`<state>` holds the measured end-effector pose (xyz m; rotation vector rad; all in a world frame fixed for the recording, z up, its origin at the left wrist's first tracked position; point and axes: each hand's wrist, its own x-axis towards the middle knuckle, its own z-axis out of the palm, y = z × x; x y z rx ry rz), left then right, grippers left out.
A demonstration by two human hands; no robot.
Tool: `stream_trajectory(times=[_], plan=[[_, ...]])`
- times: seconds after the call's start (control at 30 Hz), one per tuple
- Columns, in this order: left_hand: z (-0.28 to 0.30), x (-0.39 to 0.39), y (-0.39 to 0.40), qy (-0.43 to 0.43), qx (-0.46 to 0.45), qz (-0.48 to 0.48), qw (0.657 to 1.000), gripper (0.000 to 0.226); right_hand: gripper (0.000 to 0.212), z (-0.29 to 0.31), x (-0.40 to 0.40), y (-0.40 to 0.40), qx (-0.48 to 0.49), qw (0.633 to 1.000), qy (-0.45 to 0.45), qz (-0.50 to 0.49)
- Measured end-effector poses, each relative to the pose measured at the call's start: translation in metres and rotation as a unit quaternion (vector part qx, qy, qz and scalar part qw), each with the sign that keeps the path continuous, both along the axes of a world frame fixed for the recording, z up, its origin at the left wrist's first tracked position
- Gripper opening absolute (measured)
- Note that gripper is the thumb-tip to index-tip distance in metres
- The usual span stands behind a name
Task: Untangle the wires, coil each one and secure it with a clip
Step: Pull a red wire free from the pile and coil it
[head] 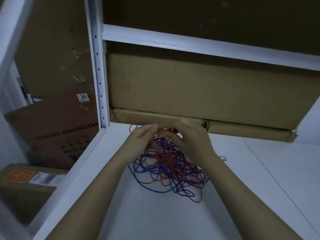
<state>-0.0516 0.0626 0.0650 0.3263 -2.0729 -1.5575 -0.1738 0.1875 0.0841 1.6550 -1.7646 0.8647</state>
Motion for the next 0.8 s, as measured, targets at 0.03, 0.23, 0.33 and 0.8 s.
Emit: stream_trajectory(times=[0.03,0.23,0.33,0.8], plan=[[0.003,0.000,0.002,0.001,0.022,0.002,1.000,0.037,0.023,0.001,-0.001,-0.003,0.000,0.999,-0.028,0.020],[0.001,0.013,-0.002,0.034,0.225,-0.086,0.970,0.034,0.019,-0.001,-0.004,-0.027,-0.023,0.994,-0.087,0.062],[-0.002,0.020,-0.008,0.043,0.303,-0.087,0.948,0.039,0.012,-0.007,-0.005,-0.037,-0.033,0.980,-0.185,0.072],[0.004,0.023,-0.034,0.196,0.430,-0.055,0.879,0.033,0.039,-0.041,0.007,-0.045,0.127,0.978,0.048,-0.161]])
